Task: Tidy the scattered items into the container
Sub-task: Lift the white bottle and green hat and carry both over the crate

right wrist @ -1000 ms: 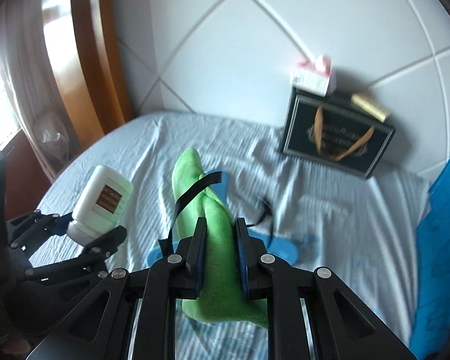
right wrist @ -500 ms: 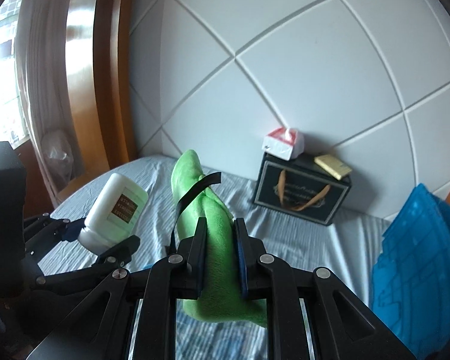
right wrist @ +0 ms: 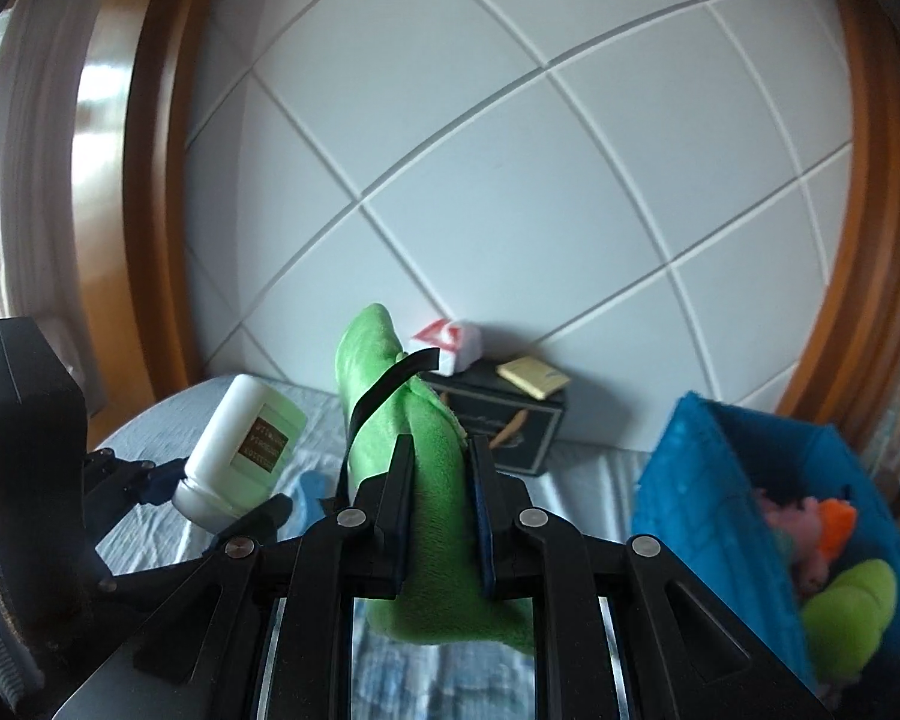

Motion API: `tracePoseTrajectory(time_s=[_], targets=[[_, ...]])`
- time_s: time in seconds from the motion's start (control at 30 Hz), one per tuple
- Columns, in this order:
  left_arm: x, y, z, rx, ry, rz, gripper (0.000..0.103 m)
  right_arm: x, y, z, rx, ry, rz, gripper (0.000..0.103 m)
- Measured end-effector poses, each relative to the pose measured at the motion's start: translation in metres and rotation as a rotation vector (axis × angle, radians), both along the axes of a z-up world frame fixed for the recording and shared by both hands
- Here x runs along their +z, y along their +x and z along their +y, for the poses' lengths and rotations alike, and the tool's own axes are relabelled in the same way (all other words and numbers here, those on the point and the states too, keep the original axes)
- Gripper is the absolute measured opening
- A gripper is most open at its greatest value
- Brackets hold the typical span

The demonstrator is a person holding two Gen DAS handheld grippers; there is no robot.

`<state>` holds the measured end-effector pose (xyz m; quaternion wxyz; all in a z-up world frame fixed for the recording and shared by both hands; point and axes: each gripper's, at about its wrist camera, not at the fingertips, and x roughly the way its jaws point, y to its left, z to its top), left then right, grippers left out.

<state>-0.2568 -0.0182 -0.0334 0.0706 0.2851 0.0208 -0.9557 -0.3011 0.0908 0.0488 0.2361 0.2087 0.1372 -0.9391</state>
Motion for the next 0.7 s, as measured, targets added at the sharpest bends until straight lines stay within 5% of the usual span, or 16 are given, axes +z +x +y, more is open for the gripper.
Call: tracePoseTrajectory(time_s=[0.4, 0.7], targets=[[0.061, -0.008, 0.179, -0.212, -0.008, 0.120, 0.045, 0.073, 0.019, 0.190, -0.214, -0.057, 0.153, 0.016], [0.063, -0.046, 0.371, -0.330, 0.038, 0.076, 0.045, 0.069, -0.017, 0.355, -0.317, -0.018, 0.174, 0.016]])
